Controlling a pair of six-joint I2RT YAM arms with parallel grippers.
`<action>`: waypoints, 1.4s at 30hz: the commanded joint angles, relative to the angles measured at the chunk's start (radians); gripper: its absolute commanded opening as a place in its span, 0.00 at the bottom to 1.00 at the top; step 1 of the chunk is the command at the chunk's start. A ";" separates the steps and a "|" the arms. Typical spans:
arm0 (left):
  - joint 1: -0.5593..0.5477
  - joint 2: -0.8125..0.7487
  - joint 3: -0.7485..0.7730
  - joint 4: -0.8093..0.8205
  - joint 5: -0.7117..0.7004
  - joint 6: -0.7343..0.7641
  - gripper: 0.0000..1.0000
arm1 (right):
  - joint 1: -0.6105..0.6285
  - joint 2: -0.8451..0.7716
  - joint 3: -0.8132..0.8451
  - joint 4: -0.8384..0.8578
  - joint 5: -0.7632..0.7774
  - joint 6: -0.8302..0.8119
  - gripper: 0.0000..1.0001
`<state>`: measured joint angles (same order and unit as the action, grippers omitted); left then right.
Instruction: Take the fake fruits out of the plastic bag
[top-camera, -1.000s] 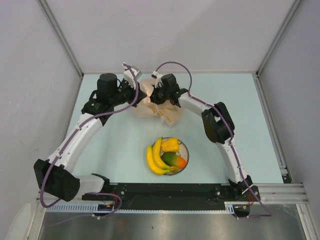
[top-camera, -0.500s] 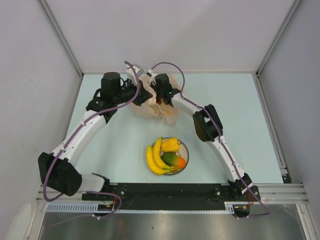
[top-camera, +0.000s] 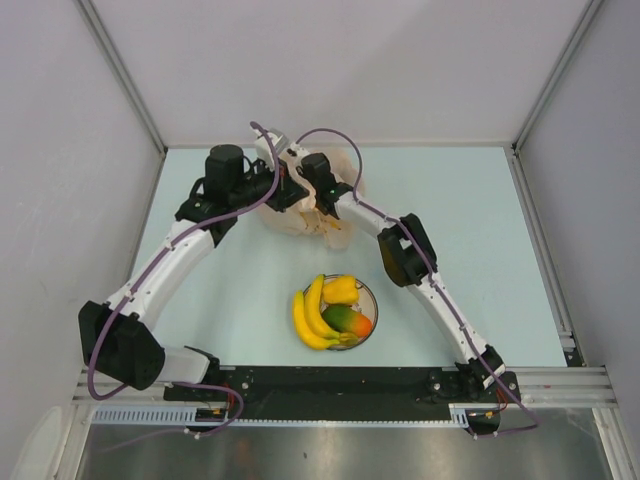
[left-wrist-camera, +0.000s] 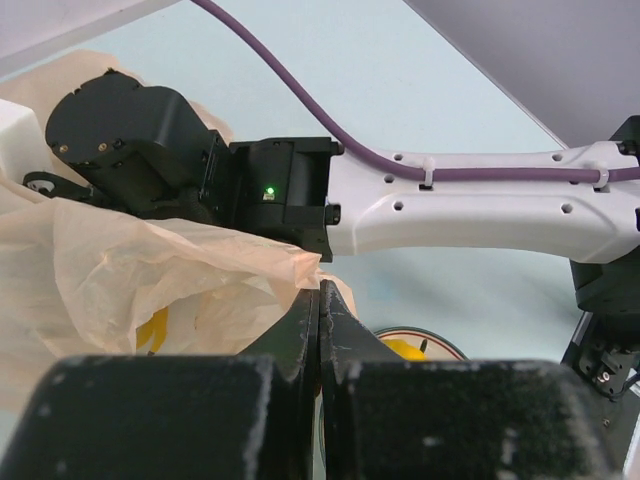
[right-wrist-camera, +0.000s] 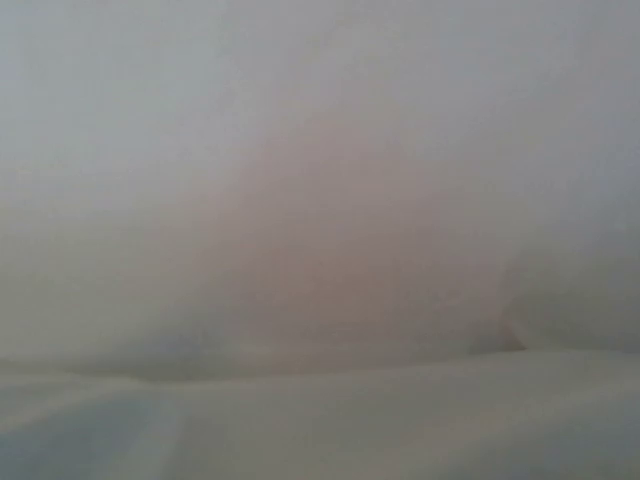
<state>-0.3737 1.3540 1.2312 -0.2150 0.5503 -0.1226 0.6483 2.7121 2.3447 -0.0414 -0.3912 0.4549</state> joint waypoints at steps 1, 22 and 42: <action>-0.011 -0.024 -0.010 0.026 0.030 -0.029 0.00 | -0.010 0.037 0.056 -0.005 0.063 -0.042 0.49; 0.067 0.031 0.007 0.147 -0.161 -0.017 0.00 | -0.122 -0.626 -0.518 -0.207 -0.141 -0.271 0.26; 0.068 0.031 -0.044 0.183 -0.144 -0.049 0.00 | -0.234 -1.368 -1.232 -0.427 -0.284 -1.028 0.26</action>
<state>-0.3088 1.4128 1.2076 -0.0742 0.3954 -0.1429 0.4030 1.4738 1.1828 -0.3531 -0.6094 -0.3168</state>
